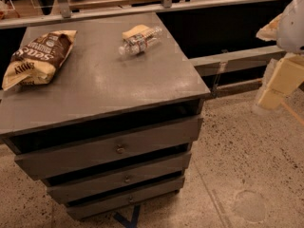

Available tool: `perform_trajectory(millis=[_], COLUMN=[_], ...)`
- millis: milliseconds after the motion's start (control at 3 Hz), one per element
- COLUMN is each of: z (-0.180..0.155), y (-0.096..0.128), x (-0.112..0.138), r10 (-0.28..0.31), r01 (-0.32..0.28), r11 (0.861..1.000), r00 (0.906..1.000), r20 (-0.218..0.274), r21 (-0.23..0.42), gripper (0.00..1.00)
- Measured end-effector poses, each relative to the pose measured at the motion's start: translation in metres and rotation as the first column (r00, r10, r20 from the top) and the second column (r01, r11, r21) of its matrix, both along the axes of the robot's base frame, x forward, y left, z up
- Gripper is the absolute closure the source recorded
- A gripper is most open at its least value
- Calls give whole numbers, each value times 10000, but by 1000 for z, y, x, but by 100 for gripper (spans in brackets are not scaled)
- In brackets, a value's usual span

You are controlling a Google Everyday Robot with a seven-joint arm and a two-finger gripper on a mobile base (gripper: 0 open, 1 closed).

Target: Move water bottle near brown chip bag

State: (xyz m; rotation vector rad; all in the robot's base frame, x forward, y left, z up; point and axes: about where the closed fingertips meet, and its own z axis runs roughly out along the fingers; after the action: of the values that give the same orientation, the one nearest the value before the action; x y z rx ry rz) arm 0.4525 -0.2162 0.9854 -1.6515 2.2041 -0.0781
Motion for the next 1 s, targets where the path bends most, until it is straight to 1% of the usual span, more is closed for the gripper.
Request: perform_trajectory(millis=[333, 667, 1000], z=[7, 15, 21], y=[-5, -11, -18], x=[30, 70, 112], r10=[-460, -936, -1445], r01=[415, 761, 1015], r11=[9937, 9783, 9502], r00=[9981, 9921, 9812], r20=[416, 831, 1279], r21=[1037, 1926, 2945], gripper=[0, 0, 0])
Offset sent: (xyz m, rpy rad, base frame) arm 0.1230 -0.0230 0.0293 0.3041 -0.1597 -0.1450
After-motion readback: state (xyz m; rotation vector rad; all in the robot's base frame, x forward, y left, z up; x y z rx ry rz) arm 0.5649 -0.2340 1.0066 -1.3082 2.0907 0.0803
